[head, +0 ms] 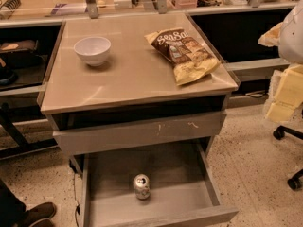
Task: Pick 7up can from middle drawer and place on counter
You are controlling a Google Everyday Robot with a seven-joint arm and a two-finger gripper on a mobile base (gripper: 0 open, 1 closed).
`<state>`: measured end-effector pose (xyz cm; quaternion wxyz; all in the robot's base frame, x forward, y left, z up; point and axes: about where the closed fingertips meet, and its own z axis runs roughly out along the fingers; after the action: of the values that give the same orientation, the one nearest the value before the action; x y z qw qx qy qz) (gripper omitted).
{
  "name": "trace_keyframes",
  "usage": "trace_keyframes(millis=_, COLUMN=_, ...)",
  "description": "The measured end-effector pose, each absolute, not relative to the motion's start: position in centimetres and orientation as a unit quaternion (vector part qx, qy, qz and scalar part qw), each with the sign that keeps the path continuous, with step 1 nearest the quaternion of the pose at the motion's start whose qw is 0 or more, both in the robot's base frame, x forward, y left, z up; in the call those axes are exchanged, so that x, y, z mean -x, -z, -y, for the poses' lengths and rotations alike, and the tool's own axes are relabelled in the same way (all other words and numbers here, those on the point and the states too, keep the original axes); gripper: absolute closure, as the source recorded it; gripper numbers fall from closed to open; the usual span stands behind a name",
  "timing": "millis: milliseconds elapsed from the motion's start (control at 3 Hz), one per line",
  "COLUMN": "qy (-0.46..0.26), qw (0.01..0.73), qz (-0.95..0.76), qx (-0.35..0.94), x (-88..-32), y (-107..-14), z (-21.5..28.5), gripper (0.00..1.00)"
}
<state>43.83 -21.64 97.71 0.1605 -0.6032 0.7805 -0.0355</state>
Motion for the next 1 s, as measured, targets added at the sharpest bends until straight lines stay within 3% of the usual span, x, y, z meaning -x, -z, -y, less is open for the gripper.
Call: trace_keyframes(millis=1000, qy=0.009, qw=0.194, qz=-0.778, qx=0.597, x=-42.0, y=-90.8, z=18.9, gripper=0.00)
